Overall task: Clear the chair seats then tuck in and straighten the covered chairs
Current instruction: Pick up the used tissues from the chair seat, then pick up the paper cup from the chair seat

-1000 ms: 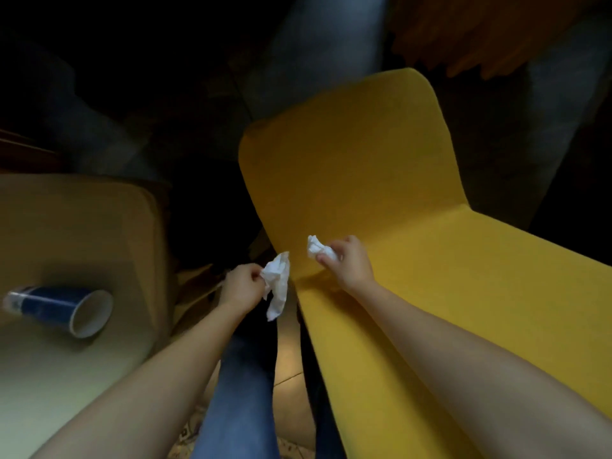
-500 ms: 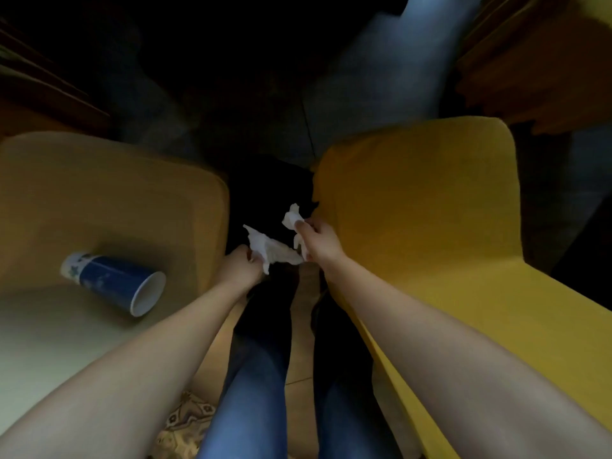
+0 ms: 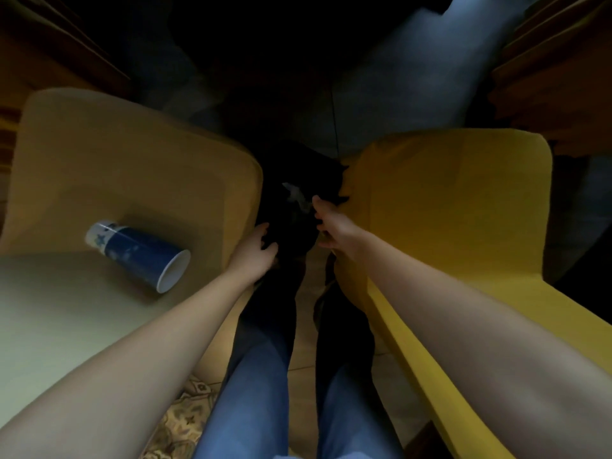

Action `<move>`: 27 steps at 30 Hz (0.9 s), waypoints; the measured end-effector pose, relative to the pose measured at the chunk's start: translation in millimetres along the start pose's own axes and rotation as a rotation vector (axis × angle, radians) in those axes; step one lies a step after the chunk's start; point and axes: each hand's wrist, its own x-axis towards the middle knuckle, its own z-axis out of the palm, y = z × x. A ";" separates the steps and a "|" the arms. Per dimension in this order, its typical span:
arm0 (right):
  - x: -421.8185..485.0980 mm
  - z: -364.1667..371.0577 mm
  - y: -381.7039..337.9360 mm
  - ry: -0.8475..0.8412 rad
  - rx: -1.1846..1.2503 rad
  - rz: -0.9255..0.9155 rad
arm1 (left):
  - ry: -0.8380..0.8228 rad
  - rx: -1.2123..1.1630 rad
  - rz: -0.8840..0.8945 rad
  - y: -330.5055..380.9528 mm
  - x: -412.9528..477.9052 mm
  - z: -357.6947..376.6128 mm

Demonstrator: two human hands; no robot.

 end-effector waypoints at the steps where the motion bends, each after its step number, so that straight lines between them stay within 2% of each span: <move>1: -1.4 3.4 -0.3 0.004 -0.009 0.001 | 0.029 -0.037 0.009 -3.8 -3.1 -2.6; 8: -23.1 36.8 9.8 0.022 -0.065 0.021 | 0.273 -0.103 0.044 -23.2 -26.1 -36.6; 16: -39.2 87.8 42.9 -0.026 -0.180 0.064 | 0.671 -0.176 0.137 -50.8 -47.0 -89.0; 23: -30.7 142.4 32.9 -0.257 -0.302 0.219 | 0.879 -0.053 0.023 -100.7 -46.2 -129.1; 27: -29.7 178.5 17.0 -0.338 -0.360 0.171 | 0.815 -0.051 -0.173 -125.0 -30.5 -163.0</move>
